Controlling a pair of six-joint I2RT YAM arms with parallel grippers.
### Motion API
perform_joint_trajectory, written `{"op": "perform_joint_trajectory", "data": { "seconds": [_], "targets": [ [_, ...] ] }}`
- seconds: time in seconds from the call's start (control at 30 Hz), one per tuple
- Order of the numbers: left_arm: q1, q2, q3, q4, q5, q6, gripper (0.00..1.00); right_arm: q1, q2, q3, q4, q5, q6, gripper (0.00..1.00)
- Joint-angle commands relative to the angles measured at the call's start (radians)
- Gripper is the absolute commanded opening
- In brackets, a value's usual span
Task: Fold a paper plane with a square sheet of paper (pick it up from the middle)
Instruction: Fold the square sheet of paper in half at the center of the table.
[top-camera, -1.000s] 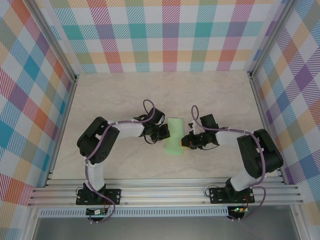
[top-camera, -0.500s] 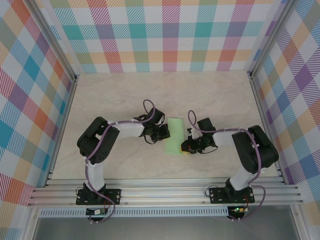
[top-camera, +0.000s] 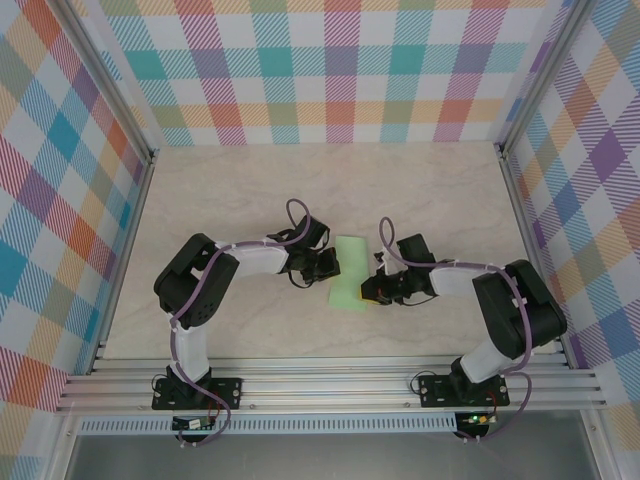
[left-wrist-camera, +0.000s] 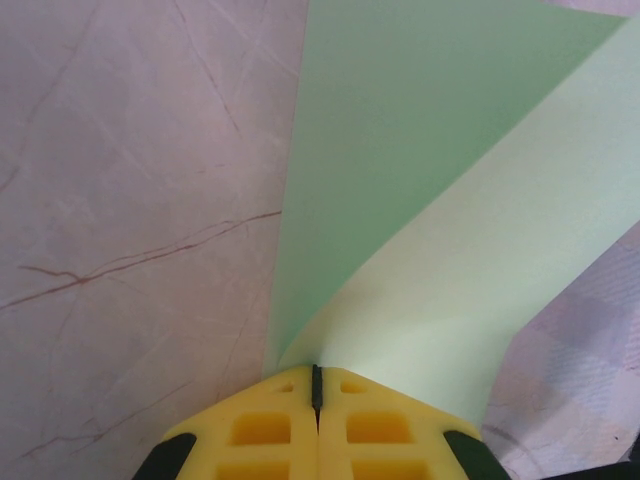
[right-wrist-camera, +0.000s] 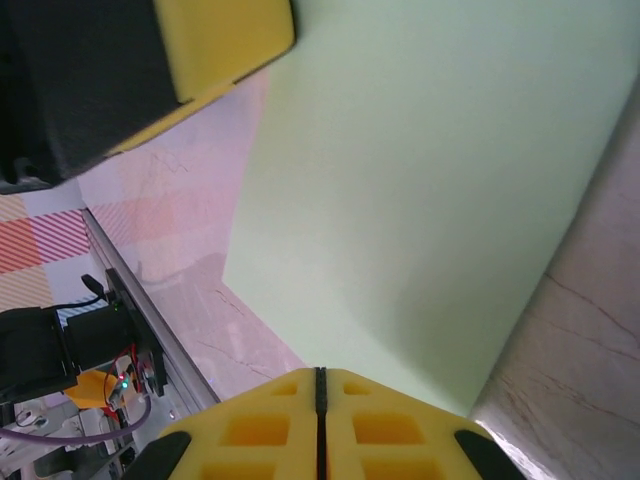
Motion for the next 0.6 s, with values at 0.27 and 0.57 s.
{"op": "perform_joint_trajectory", "data": {
  "seconds": [0.27,0.57],
  "targets": [
    [-0.016,0.044,-0.021,-0.058,0.001,0.019,0.00,0.024,0.042,-0.039,-0.034,0.077,-0.023,0.08],
    [-0.016,0.046,-0.023,-0.058,0.002,0.019,0.00,0.046,-0.023,0.005,-0.040,0.029,-0.019,0.08]
  ]
}}
